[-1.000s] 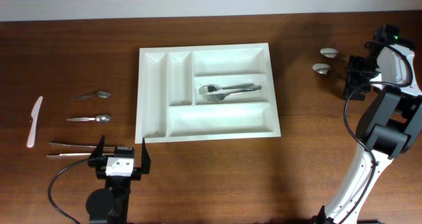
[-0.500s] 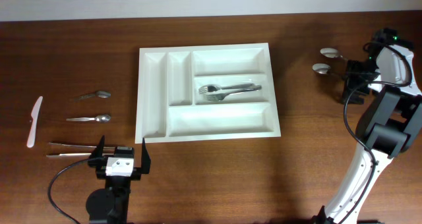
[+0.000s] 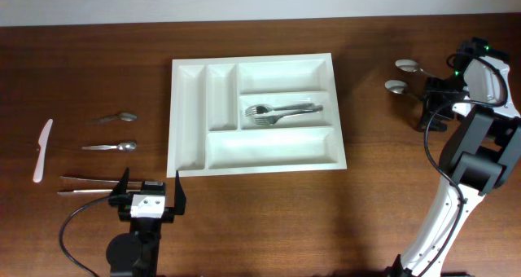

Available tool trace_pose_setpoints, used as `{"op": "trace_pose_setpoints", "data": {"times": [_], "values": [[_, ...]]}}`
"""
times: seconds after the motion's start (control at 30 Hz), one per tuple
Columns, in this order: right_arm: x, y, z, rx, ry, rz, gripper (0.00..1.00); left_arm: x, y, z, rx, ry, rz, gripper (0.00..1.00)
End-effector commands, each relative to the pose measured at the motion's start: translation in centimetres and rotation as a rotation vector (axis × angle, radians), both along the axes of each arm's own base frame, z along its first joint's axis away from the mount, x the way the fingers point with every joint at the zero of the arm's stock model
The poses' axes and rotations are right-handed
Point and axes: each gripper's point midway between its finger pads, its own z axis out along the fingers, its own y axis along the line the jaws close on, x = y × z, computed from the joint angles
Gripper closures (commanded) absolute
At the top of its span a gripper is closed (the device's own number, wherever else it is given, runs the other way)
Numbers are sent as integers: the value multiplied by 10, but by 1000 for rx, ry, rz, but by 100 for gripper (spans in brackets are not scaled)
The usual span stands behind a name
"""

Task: Pack container
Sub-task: 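Move the right gripper over the nearer spoon on the right, then lower and close the right gripper on the spoon handle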

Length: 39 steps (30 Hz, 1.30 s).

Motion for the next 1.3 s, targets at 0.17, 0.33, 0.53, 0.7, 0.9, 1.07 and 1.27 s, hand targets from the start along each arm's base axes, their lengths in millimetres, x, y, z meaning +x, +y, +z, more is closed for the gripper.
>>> {"op": "trace_pose_setpoints", "data": {"times": [0.17, 0.33, 0.53, 0.7, 0.9, 1.07, 1.27], "values": [[-2, 11, -25, 43, 43, -28, 5, 0, 1, -1, 12, -1, 6, 1], [-2, 12, -25, 48, 53, -109, 32, 0, 1, -1, 12, -1, 6, 1], [1, 11, -26, 44, 46, -128, 58, 0, 1, -1, 12, -1, 6, 1], [1, 8, -26, 31, 47, -127, 73, 0, 1, -1, 12, -1, 6, 1], [1, 11, -26, 28, 48, -120, 76, 0, 1, -1, 12, -1, 6, 1], [5, 18, -27, 15, 46, -99, 81, 0, 1, -1, 12, -1, 6, 1], [12, 25, -28, -3, 35, -76, 96, 0, 1, -1, 12, -1, 6, 1]]}}
